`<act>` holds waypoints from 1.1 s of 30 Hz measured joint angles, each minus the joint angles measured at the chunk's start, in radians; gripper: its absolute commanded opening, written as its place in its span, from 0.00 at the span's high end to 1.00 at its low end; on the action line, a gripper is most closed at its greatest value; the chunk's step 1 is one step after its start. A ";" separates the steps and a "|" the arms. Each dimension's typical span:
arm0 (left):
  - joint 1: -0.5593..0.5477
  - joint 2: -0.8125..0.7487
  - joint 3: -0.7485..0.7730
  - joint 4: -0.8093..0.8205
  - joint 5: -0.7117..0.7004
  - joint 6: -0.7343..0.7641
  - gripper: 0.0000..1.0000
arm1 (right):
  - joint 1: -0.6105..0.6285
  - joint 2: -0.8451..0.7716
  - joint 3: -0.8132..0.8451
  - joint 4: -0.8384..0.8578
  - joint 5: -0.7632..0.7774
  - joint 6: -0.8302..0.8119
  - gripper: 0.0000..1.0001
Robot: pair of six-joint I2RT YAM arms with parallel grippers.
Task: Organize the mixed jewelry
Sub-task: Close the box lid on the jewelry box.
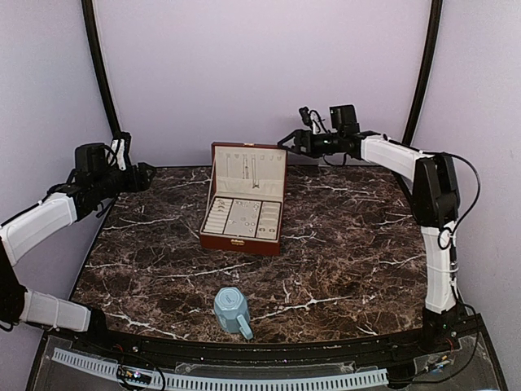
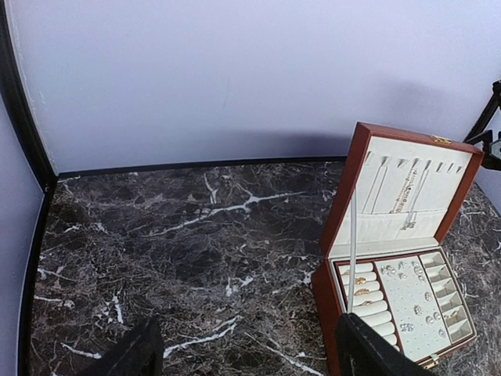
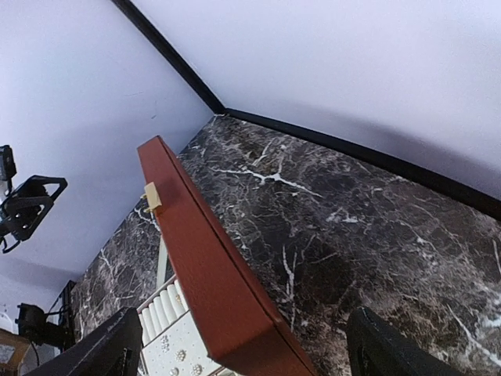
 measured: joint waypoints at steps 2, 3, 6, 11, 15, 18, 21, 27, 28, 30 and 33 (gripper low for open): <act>0.002 0.000 0.000 0.001 0.000 0.003 0.22 | 0.000 0.033 0.053 0.007 -0.047 -0.008 0.08; 0.003 0.001 0.000 0.001 0.000 0.004 0.22 | 0.000 0.047 0.076 0.009 -0.074 -0.009 0.08; 0.003 0.001 0.000 0.001 0.000 0.006 0.22 | 0.002 0.067 0.108 0.023 -0.157 -0.006 0.10; 0.003 0.001 0.000 0.002 -0.001 0.011 0.22 | 0.017 0.061 0.093 0.035 -0.251 -0.006 0.15; 0.003 0.001 0.000 0.002 0.000 0.013 0.22 | 0.050 -0.004 -0.020 0.048 -0.286 -0.010 0.16; 0.003 0.001 0.000 0.002 0.000 0.014 0.22 | 0.080 -0.093 -0.146 0.047 -0.293 -0.012 0.17; 0.003 0.001 0.000 0.002 0.001 0.014 0.22 | 0.119 -0.202 -0.279 0.040 -0.297 -0.016 0.19; 0.003 0.000 0.000 0.002 0.006 0.013 0.22 | 0.199 -0.377 -0.502 0.040 -0.153 0.010 0.32; 0.003 -0.001 0.000 0.002 0.006 0.013 0.22 | 0.212 -0.393 -0.526 0.040 -0.106 0.018 0.34; 0.003 -0.005 -0.003 0.002 0.005 0.013 0.23 | 0.232 -0.407 -0.555 0.040 -0.031 0.030 0.41; 0.003 -0.014 -0.007 0.002 0.004 0.013 0.23 | 0.265 -0.404 -0.578 0.039 0.089 0.064 0.54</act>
